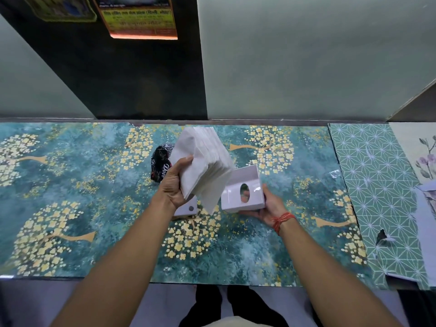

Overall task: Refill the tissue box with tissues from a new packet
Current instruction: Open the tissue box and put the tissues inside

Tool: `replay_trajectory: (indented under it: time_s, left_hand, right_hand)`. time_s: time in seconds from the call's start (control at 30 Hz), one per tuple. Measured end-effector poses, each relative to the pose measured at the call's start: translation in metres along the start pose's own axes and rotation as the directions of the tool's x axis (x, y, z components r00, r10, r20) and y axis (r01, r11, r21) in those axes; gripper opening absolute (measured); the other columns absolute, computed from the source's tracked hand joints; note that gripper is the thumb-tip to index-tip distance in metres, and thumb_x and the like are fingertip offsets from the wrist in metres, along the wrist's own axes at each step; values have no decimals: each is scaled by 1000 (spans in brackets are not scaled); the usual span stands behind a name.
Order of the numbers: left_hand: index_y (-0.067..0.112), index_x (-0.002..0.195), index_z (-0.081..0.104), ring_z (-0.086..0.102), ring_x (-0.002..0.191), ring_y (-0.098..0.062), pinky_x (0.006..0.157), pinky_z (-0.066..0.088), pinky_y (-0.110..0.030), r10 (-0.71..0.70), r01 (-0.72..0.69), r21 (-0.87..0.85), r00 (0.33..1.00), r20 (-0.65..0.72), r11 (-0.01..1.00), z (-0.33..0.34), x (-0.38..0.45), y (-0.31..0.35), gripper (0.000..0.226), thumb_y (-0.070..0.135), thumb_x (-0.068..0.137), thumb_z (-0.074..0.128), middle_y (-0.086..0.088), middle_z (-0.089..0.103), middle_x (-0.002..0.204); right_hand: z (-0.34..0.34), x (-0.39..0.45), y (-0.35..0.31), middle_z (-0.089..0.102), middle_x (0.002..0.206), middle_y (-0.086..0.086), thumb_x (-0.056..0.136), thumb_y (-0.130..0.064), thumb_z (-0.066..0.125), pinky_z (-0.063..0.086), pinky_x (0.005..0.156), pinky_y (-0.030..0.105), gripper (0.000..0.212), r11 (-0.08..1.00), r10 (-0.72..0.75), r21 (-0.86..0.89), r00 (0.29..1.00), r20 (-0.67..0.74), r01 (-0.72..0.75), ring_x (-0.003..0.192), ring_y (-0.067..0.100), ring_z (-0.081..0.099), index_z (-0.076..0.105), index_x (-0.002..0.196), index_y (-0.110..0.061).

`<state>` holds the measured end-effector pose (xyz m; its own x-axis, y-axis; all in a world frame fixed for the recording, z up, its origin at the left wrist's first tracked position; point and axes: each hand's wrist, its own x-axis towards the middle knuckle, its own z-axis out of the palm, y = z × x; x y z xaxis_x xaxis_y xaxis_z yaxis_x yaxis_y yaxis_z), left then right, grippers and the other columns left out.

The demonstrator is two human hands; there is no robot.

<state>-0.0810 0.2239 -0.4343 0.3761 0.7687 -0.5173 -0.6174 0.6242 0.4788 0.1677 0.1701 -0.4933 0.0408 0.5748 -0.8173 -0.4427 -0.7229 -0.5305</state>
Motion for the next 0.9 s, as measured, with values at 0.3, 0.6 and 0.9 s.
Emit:
replay_trajectory:
  time_s: [0.3, 0.6, 0.9]
  left_hand:
    - [13, 133, 58, 63, 106, -33, 92, 56, -46, 20, -22, 18, 997, 69, 1000, 13, 6, -6, 85, 23, 55, 91, -14, 65, 120]
    - [12, 127, 65, 69, 96, -28, 83, 60, -42, 179, -178, 17, 970, -165, 984, 32, 20, 0, 47, 17, 82, 73, -12, 70, 118]
    - [14, 105, 71, 71, 85, -27, 83, 58, -44, 143, -134, 84, 983, -112, 987, 51, 18, 0, 18, 18, 90, 64, -9, 76, 97]
  right_hand:
    - [5, 4, -14, 64, 81, 16, 95, -21, 45, 46, 69, 36, 30, 529, -603, -837, 756, -255, 140, 80, 33, 59, 63, 77, -6]
    - [67, -72, -34, 61, 60, 3, 97, -37, 50, 39, 52, 25, 45, 644, -762, -487, 549, -342, 590, 57, 17, 53, 64, 64, -10]
    - [98, -61, -32, 65, 104, 15, 88, -70, 38, 53, 88, 53, 69, 987, -142, 88, 989, 53, 137, 100, 32, 61, 61, 108, -8]
